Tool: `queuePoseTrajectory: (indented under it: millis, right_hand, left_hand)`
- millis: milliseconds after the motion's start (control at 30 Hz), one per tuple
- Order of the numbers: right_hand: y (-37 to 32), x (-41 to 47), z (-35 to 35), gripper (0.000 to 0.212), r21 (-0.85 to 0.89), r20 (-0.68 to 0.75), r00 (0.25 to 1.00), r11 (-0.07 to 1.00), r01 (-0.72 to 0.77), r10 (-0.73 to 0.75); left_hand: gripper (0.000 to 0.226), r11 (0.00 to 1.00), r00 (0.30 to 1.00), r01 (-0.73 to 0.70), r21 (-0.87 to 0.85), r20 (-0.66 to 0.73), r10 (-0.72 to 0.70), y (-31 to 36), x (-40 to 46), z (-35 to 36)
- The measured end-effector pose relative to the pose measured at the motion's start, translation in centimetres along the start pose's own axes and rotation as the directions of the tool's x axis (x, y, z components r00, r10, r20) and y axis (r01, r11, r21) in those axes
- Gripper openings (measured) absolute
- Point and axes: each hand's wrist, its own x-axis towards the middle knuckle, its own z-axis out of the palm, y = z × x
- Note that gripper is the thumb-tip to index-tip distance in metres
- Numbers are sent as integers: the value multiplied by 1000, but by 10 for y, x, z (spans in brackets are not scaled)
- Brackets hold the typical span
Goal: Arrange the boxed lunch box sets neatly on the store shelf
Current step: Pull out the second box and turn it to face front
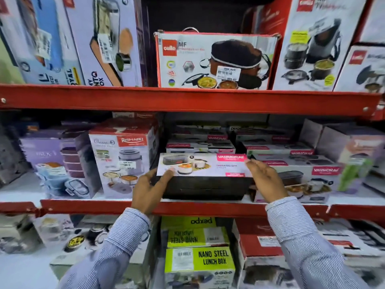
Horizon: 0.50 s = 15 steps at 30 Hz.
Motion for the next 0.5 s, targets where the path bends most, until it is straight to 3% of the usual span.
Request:
queuePoseTrajectory:
  millis: [67,200,367,500]
  right_hand:
    - [1,0,-6,53,52,-9,1000,999,14,-14]
    - [0,2,-10,65,126,-77,997,992,13,-3]
    - [5,3,-10,9,113,-89,988,985,134,-124]
    - [26,5,-3,42,13,-26,991,991,133,-132]
  left_hand:
    - [37,997,998,-41,-66,-48,37,8,-3,-4]
    - [46,974,983,-128,-187,-156,99,20,-2,-9]
    - [16,982,983,-151,-111,-123,137,11,3,-9]
    - [47,988,981,-155,-10,-116,153,-12,8,-5]
